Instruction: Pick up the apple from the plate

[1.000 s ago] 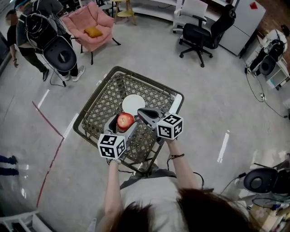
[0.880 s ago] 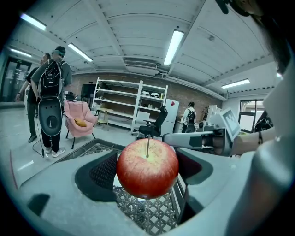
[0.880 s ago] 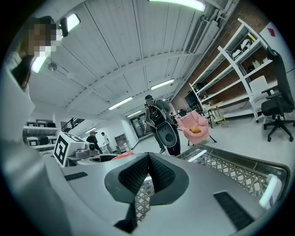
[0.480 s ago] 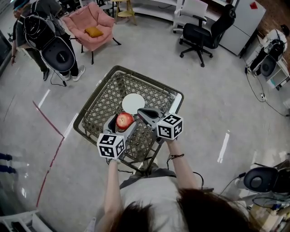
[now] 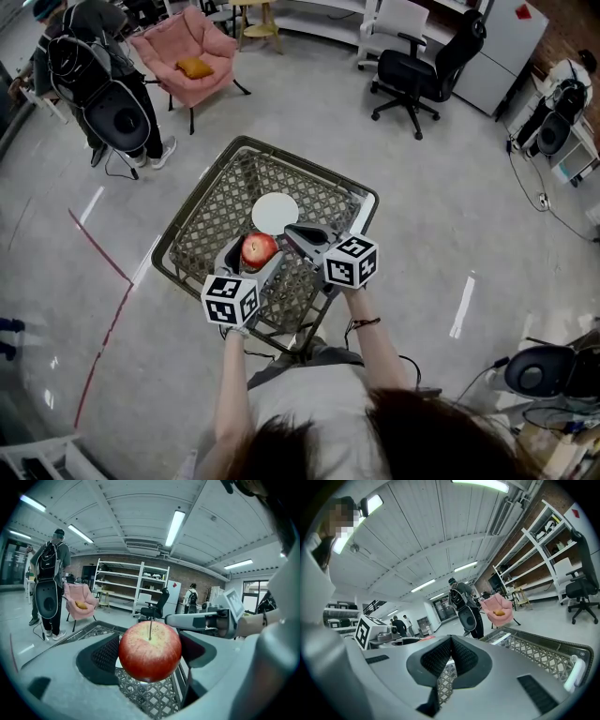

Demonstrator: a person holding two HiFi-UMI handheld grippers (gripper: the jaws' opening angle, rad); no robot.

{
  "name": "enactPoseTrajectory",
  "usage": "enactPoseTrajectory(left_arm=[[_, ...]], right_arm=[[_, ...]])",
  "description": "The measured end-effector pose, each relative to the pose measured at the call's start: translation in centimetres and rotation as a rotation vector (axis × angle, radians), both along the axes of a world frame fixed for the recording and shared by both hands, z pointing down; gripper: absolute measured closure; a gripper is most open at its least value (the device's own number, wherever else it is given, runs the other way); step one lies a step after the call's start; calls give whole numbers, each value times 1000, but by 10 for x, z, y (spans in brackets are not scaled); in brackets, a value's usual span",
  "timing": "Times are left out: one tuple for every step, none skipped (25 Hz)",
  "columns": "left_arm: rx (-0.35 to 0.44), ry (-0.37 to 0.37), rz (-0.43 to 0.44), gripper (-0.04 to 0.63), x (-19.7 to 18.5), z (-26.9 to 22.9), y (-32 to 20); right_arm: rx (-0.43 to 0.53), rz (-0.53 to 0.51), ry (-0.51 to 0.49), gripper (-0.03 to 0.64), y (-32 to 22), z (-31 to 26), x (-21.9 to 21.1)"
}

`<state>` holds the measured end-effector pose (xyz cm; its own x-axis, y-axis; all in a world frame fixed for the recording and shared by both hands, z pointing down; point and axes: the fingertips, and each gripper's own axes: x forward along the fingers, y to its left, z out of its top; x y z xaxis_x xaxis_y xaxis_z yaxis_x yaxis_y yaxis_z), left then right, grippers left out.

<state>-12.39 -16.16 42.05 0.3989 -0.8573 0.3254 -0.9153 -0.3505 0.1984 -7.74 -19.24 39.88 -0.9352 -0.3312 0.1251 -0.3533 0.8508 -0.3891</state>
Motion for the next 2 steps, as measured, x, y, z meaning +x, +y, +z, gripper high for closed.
enactPoseTrajectory(left_arm=[[0, 0, 0, 192, 0, 0, 1], [0, -1, -1, 192, 0, 0, 1]], right_arm=[[0, 0, 0, 607, 1, 0, 0], [1, 0, 1, 607, 1, 0, 1]])
